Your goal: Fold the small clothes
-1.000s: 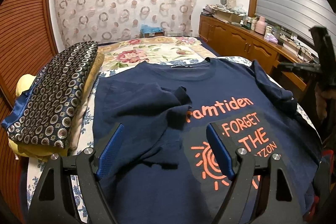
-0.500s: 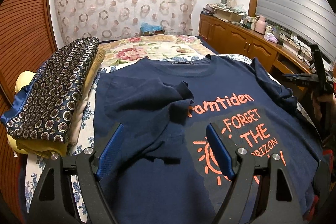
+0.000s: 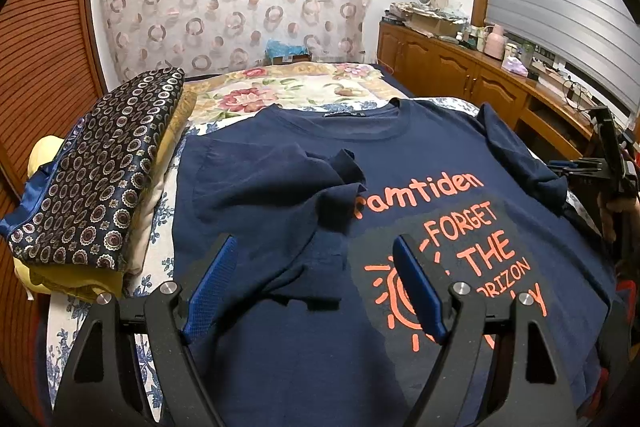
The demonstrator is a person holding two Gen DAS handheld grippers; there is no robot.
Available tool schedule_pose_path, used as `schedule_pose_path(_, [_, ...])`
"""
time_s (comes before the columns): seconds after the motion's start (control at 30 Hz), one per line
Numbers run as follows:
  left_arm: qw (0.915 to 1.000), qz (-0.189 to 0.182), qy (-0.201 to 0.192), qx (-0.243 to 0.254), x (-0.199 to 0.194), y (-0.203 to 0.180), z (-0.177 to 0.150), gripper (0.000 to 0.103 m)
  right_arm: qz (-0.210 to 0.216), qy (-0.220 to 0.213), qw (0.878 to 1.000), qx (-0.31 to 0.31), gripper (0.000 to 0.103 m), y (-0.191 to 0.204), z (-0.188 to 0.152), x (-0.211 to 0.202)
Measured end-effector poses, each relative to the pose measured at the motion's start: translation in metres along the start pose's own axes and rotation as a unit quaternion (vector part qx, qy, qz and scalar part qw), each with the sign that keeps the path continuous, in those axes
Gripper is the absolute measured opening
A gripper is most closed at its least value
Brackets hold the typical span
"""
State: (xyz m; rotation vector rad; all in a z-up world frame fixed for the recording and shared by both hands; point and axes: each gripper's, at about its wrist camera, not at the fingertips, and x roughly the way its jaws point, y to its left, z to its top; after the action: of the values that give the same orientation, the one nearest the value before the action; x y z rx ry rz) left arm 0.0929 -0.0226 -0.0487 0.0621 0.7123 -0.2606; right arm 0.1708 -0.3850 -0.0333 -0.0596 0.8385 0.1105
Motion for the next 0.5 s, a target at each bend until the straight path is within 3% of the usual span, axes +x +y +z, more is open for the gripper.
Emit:
schedule_pose_path(0.07, [1.0,0.0,0.001,-0.001,0.001,0.001,-0.001,0.081,0.002,0.001,1.0,-0.005,0.035,0.0,0.0,0.003])
schedule_pose_path(0.23, [1.0,-0.001,0.002,-0.003,0.0,0.003,-0.002,0.081,0.024,0.005,0.999,-0.026,0.005,0.002,-0.001,0.006])
schedule_pose_path(0.5, [1.0,0.002,-0.002,-0.006,-0.002,0.008,-0.002,0.081,0.063,-0.038,0.997,-0.036,0.002,0.021,0.012,-0.021])
